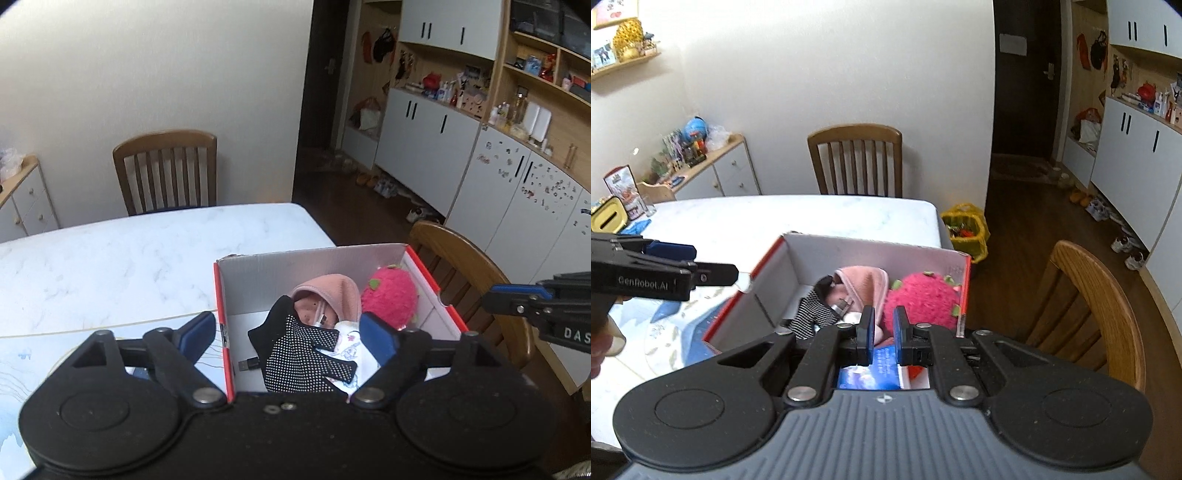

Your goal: Organize objects

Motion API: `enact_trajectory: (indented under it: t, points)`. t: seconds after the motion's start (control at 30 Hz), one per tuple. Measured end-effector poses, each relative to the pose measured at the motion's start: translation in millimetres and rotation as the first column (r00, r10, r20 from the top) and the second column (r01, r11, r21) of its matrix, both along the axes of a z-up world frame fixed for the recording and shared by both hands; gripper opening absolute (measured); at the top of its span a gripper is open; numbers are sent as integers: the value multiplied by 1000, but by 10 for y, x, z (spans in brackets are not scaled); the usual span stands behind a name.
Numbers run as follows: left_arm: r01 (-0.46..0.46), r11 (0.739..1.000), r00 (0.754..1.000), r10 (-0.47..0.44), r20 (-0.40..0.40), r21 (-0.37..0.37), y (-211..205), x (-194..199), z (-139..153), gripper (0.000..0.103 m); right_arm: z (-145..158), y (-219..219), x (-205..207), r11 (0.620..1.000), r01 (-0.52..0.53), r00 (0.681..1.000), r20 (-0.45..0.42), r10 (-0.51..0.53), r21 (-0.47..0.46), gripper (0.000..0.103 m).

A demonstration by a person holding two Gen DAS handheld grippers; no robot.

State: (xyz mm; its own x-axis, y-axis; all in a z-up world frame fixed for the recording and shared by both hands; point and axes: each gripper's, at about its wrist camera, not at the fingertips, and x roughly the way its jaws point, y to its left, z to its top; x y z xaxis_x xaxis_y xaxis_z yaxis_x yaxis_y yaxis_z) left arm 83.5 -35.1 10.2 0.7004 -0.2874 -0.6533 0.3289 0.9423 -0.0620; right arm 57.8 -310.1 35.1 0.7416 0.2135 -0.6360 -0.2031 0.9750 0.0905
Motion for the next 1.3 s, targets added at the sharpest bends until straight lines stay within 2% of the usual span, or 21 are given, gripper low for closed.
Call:
enact_trajectory:
  t: [0.27,0.37,0.43,0.5,0.8,1.1,1.3]
  points:
    - [46,999,998,-46,45,-8,4,-274,23,99,65,161,-213,999,-32,998,51,32,3,21]
    - [56,998,997,-56,60,-2,1,-355,31,102,65,198,-276,999,-40,997,62,39,11,31]
    - [58,998,996,-58,63,-4,18,-388,33,102,59,222,-310,999,-44,997,65,43,10,42]
    - [51,999,996,-51,71,-5,36,-420,30,102,49,237,-336,999,-47,997,66,46,14,48]
    - [56,998,997,-54,54,-40,100,-488,10,102,9,271,-464,999,-39,997,74,36,38,70]
    - [48,998,997,-45,62,-51,94,-577,-19,102,25,224,-619,997,-21,994,105,12,79,82]
    - [42,998,998,-39,56,-53,77,-606,-30,102,32,221,-671,997,-14,994,106,6,73,83]
